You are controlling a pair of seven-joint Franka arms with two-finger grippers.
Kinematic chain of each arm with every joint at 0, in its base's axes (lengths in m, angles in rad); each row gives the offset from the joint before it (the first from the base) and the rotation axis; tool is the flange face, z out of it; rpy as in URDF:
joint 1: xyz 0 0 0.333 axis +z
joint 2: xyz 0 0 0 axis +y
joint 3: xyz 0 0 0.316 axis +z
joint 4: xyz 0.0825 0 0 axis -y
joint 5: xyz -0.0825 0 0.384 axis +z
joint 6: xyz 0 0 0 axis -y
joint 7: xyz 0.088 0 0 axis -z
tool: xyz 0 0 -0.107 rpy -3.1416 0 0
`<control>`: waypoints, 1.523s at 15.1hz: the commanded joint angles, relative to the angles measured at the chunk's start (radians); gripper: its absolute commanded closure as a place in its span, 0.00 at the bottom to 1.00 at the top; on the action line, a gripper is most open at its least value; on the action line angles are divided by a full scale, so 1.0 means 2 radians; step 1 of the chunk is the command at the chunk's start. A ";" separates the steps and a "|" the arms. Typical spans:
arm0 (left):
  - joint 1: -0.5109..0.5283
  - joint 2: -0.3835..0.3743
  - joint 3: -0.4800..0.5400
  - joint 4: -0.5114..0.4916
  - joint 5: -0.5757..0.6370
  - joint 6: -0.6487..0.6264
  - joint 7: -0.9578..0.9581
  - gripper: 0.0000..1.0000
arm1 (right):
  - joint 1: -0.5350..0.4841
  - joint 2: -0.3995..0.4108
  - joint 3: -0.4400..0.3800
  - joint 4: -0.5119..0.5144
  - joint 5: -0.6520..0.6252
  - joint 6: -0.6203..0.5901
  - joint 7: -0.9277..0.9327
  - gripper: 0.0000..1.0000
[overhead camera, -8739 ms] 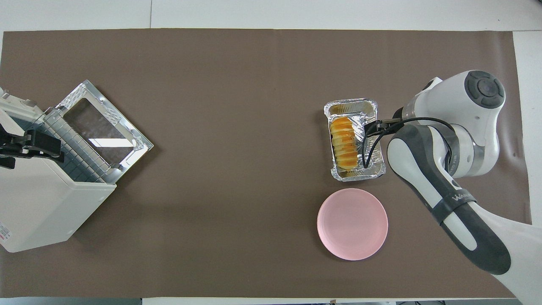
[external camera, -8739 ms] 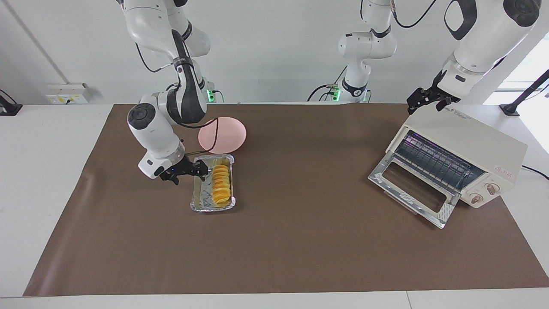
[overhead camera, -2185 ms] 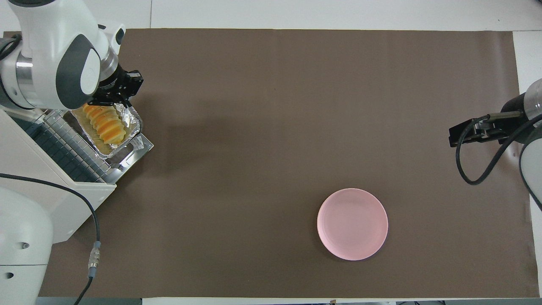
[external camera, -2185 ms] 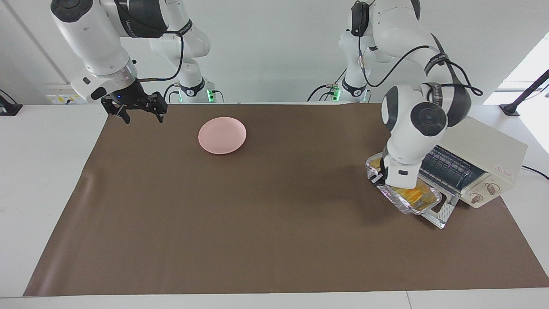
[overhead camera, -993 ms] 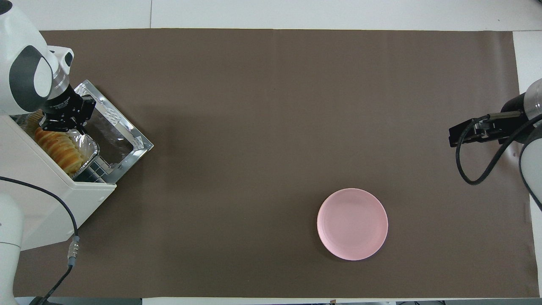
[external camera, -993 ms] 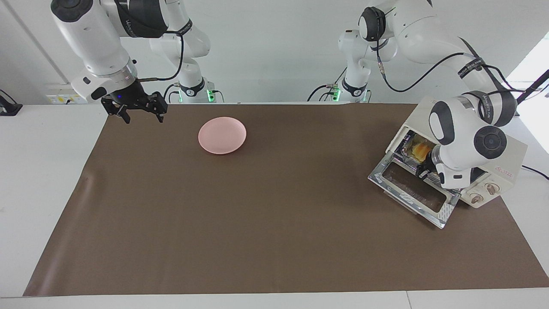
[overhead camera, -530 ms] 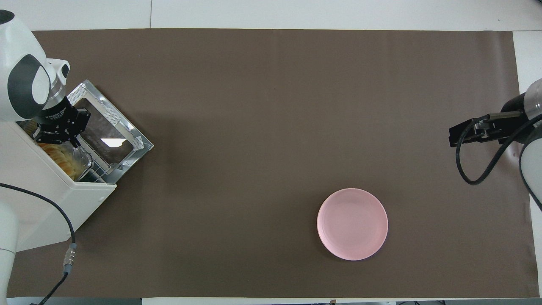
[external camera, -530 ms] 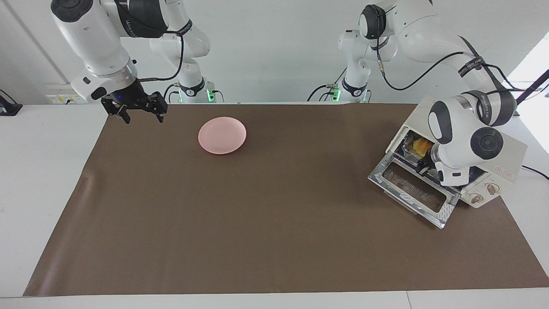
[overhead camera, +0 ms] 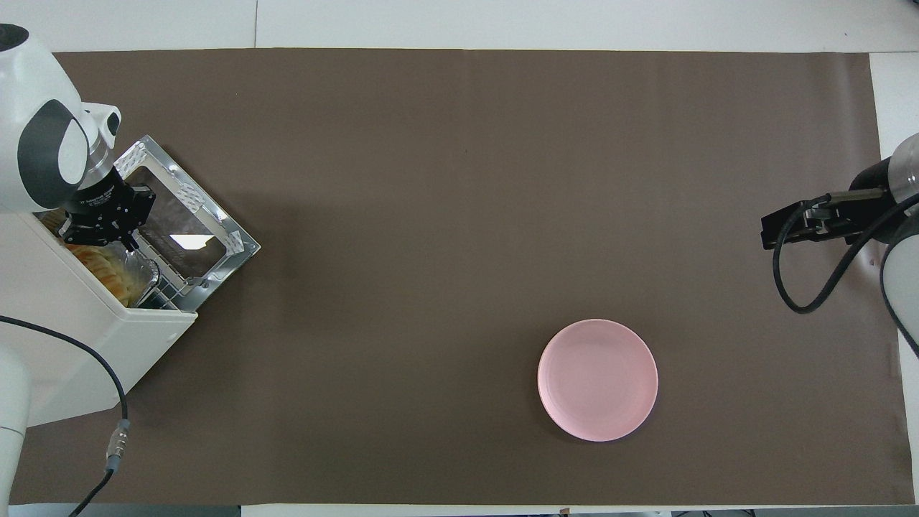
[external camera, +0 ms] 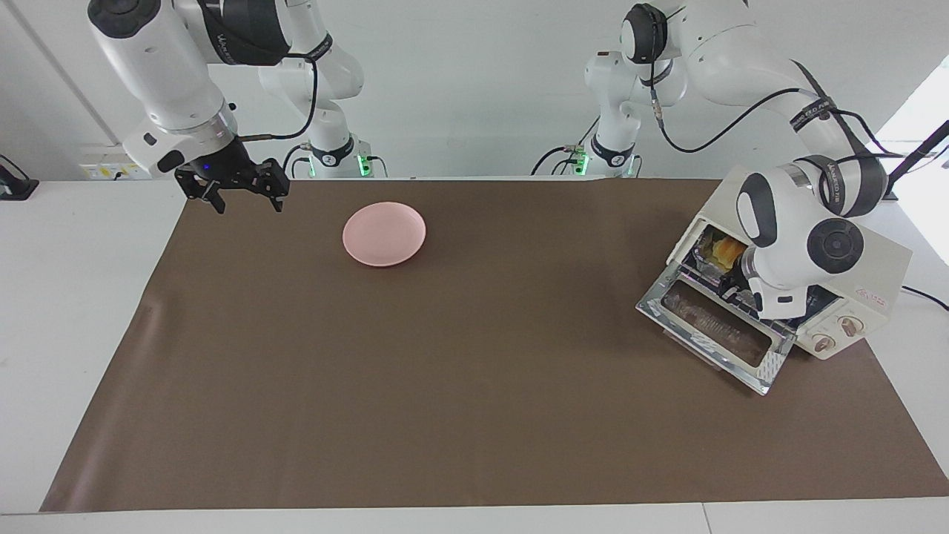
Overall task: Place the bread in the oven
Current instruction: 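Release the tray and withdraw the left gripper from the oven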
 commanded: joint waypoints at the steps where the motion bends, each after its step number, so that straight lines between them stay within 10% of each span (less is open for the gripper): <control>1: -0.011 -0.022 0.004 -0.029 0.013 0.020 -0.003 0.98 | -0.008 -0.002 0.005 0.004 0.000 -0.007 -0.011 0.00; 5: -0.011 -0.022 0.004 -0.029 0.013 0.022 0.010 0.59 | -0.008 -0.002 0.005 0.004 0.000 -0.007 -0.011 0.00; 7: -0.011 -0.022 0.004 -0.028 0.013 0.023 0.011 0.00 | -0.008 -0.002 0.005 0.004 0.000 -0.007 -0.011 0.00; 16: -0.011 -0.027 0.002 0.017 0.020 0.057 0.111 0.00 | -0.008 -0.002 0.005 0.004 0.000 -0.007 -0.011 0.00; 23: -0.011 -0.113 0.002 0.013 0.003 -0.015 0.244 0.00 | -0.008 -0.002 0.006 0.004 0.000 -0.007 -0.011 0.00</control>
